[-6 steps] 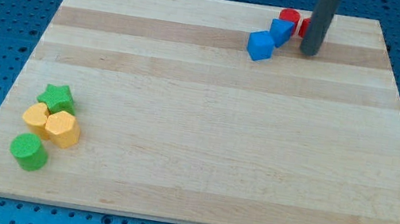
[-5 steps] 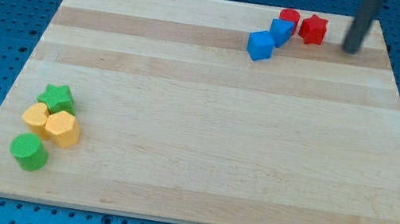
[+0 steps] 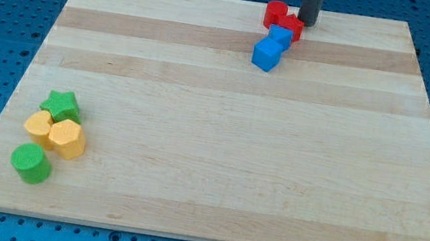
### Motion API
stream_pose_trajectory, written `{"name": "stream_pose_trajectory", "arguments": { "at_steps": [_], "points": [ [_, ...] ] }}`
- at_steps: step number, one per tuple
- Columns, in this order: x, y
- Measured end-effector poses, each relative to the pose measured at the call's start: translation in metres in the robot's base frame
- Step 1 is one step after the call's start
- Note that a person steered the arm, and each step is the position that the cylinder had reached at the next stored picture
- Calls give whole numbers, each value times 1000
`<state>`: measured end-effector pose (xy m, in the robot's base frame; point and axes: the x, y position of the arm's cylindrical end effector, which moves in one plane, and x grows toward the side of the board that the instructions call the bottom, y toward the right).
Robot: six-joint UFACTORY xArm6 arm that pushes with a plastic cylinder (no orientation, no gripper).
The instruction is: Move the red circle towards the top left corner
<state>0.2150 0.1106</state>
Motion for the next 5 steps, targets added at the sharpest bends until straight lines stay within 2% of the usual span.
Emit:
{"name": "stream_pose_trajectory", "arguments": {
  "at_steps": [2,4,5],
  "points": [
    [33,-178],
    [33,-289],
    [33,-304]
  ]
}}
